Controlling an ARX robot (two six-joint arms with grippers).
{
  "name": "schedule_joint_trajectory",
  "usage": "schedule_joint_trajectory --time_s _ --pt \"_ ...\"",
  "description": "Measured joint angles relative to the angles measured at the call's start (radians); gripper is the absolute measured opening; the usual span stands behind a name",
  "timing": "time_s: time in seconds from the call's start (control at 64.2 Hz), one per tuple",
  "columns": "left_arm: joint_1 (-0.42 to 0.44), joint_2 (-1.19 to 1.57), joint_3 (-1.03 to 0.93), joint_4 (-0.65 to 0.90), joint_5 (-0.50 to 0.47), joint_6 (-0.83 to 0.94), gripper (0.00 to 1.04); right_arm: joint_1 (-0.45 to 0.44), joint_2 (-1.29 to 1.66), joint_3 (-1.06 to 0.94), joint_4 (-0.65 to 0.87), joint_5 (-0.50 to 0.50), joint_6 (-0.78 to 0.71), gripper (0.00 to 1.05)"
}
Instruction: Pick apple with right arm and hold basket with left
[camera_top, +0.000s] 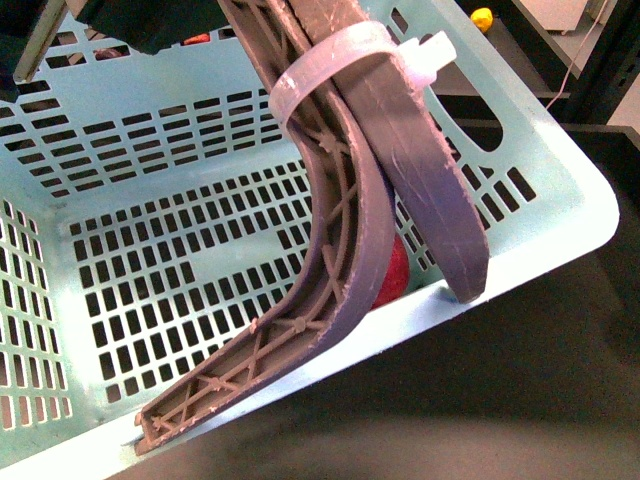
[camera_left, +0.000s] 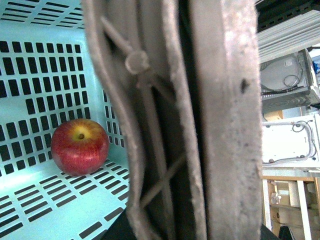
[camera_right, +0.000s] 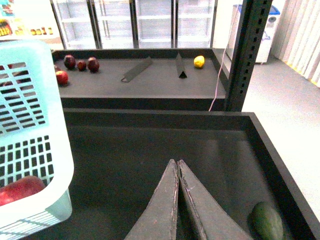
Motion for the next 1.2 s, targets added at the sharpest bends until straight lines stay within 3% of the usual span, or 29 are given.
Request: schedule_joint_trajectory --time_s 0.81,0.935,1.2 --pt "0.000 0.000 0.000 0.000 0.000 0.000 0.15 0.000 -0.259 0.000 -0.255 0.000 0.000 0.02" --pt "0.000 0.000 0.000 0.000 0.000 0.001 0.15 0.000 -0.404 0.000 -0.419 -0.001 0.000 0.02" --pt "0.000 0.000 0.000 0.000 0.003 -0.002 0.15 0.000 -0.428 0.000 -0.429 -0.001 0.000 0.02"
